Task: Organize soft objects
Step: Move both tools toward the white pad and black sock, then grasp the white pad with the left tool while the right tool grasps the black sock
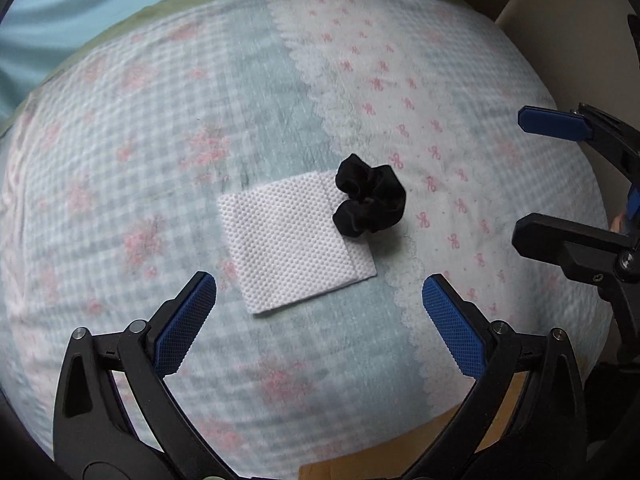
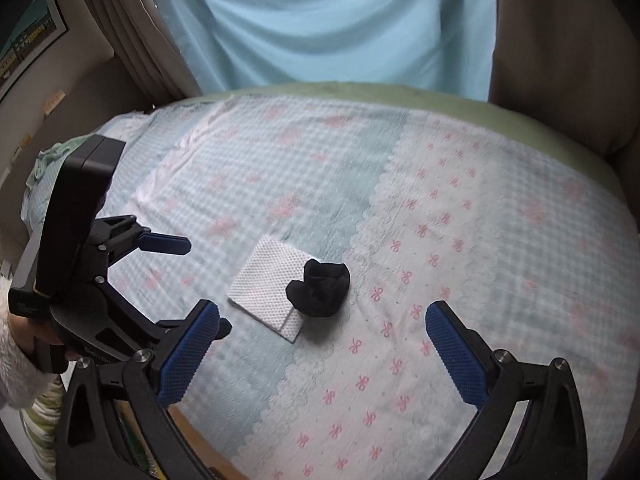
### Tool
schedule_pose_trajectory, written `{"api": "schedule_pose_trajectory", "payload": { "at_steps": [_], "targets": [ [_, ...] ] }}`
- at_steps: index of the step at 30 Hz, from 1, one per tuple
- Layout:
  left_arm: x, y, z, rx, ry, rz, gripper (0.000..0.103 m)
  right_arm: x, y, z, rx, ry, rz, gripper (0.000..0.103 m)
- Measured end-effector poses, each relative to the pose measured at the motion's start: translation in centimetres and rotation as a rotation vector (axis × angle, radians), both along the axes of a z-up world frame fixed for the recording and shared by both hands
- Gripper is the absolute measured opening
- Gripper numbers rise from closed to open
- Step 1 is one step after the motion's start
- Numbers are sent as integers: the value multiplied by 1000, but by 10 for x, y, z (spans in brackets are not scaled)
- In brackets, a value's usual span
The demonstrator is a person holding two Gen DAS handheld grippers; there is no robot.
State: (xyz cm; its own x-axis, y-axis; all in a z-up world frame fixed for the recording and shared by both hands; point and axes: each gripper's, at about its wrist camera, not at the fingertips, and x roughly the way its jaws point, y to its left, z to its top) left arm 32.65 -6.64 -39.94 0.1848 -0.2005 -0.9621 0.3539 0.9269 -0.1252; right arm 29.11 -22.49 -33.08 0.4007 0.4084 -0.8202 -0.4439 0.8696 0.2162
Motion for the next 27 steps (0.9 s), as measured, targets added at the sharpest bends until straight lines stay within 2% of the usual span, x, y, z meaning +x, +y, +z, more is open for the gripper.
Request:
{"api": "schedule_pose_trajectory", "payload": {
  "at_steps": [4,6,9,11,17,19,20,21,22,23,24,27],
  "targets": [
    [12,-1,-35,5,50,-16,102,20,12,-40,-16,40,34,94],
    [16,-2,-51,16,70,-21,98,29,20,-60,-31,66,58,91],
    [21,-1,-69,18,93,-24,97,39,30,-85,-48,98,89,87],
    [21,-1,-76,21,78,-26,97,46,34,-99,-42,121,100,86],
    [8,-16,-83,114,-26,-102,93,60,43,-130,-20,149,139,57],
    [2,-19,-82,124,-60,-119,87,60,45,-136,-11,145,146,44],
    [1,-19,-81,128,-71,-118,78,59,46,-137,-8,136,148,41],
    [0,-18,-79,130,-80,-111,68,59,48,-137,-9,128,149,32],
    [0,-17,-76,131,-85,-103,61,58,49,-137,-10,121,150,31],
    [0,-15,-74,129,-92,-94,47,57,50,-137,-11,117,151,30],
    [-1,-13,-73,128,-96,-87,38,56,50,-137,-10,115,149,28],
    [2,-5,-71,116,-91,-64,28,56,49,-135,3,110,134,26]
  ]
}}
